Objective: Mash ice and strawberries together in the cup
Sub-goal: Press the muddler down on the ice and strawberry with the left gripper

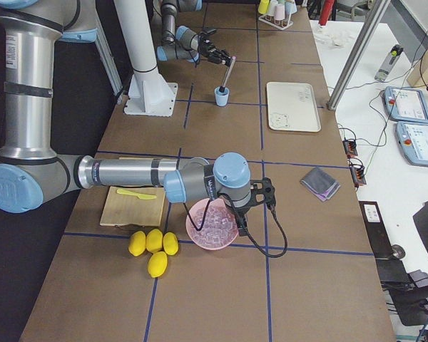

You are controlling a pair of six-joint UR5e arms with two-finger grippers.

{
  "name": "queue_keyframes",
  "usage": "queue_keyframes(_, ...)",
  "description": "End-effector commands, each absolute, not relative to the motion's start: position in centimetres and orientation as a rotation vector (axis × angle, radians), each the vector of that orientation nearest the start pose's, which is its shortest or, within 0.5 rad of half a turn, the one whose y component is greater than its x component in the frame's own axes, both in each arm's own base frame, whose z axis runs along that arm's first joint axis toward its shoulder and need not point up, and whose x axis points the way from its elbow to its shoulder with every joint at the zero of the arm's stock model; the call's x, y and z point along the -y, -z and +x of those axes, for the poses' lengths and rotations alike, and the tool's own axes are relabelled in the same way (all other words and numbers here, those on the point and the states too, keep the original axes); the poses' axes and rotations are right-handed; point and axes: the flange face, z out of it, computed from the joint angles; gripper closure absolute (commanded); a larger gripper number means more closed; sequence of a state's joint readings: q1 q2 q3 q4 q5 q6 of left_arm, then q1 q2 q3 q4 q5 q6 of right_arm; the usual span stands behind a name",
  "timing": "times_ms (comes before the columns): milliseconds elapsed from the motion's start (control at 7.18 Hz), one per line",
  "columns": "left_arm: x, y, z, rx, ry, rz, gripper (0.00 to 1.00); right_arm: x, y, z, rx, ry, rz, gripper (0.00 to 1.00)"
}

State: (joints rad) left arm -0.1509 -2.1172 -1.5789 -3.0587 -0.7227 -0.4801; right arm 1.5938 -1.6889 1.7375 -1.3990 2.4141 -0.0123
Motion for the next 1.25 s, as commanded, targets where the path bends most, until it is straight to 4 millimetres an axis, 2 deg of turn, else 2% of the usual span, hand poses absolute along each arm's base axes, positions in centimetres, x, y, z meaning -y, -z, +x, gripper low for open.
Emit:
queue_keyframes(0,29.1,-20.4,53.4,-1.177,0.221,1.459,1.00,45.2,-61.0,6.9,0.835,0.083,0.220,0.01)
queue_keyframes(1115,29.3,-21.6,54.8,-1.165,0.213,1.437,1.00,45.2,-61.0,6.9,0.836,0.083,0.220,0.01)
